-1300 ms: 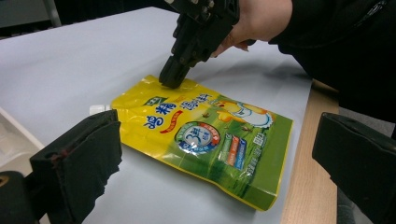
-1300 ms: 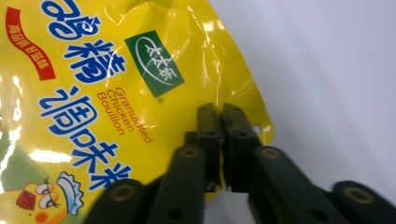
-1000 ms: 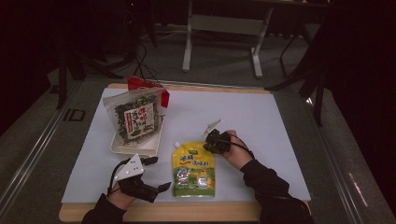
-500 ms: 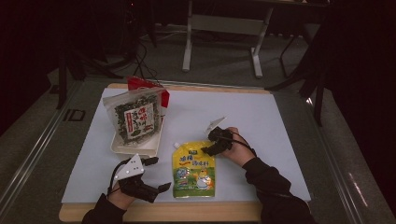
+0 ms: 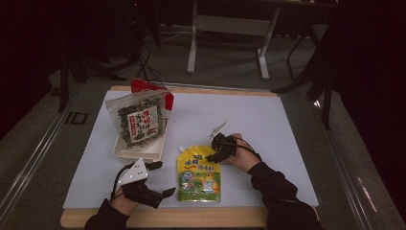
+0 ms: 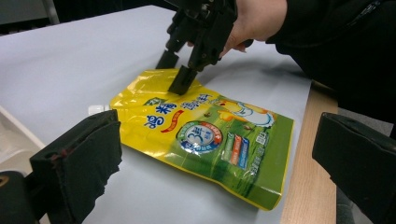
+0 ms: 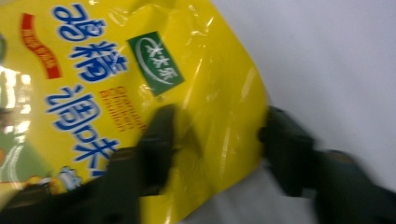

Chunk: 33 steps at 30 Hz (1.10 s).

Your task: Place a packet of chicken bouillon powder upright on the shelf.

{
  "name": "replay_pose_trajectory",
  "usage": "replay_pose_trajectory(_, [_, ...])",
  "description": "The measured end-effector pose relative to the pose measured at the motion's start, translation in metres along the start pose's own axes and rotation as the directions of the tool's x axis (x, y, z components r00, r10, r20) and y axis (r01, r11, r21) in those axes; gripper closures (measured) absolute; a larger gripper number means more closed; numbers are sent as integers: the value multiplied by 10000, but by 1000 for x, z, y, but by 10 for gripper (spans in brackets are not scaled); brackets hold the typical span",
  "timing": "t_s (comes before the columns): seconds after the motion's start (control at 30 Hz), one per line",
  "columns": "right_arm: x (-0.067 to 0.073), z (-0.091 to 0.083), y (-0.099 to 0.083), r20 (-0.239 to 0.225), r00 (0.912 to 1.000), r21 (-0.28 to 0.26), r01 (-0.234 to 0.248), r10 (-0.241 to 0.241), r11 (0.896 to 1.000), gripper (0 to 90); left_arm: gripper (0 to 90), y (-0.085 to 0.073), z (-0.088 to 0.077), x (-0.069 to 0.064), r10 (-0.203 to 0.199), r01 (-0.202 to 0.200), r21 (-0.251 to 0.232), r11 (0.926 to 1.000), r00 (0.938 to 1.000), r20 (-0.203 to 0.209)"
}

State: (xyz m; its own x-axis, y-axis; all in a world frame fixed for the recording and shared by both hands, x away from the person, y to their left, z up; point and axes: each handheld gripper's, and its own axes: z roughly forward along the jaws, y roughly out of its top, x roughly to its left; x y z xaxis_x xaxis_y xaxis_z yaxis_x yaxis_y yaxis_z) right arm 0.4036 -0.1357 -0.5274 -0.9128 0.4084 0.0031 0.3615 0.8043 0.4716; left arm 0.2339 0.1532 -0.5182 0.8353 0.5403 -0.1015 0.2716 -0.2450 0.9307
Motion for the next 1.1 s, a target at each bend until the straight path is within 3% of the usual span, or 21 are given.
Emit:
replay_pose_trajectory(0.1, [1, -1, 3, -216, 9997, 148, -146, 149, 9998, 725, 25, 0, 0, -1, 20, -20, 21, 10000, 10000, -8])
replay_pose_trajectory(0.2, [4, -1, 4, -552, 9981, 228, -251, 263, 9994, 849, 25, 0, 0, 0, -1, 1, -7, 10000, 10000, -9])
replay_pose_trajectory(0.4, [5, -7, 5, -615, 9979, 30, -206, 208, 9998, 867, 25, 1, -2, 1, -26, 26, -58, 10000, 10000, -43])
replay_pose_trajectory(0.83, [17, -47, 10, -269, 9990, -984, 319, -348, 9946, 870, 25, 1, -1, 2, -8, 4, -179, 9998, 9998, -207])
replay_pose_trajectory(0.97, [23, -60, 10, -139, 9984, -1273, 534, -557, 9904, 870, 25, 3, -1, 3, -384, 377, -260, 9989, 9990, -241])
replay_pose_trajectory(1.1, [34, -75, 12, 74, 9963, -1628, 854, -853, 9830, 871, 26, 6, 1, 5, -666, 674, 164, 9976, 9967, -453])
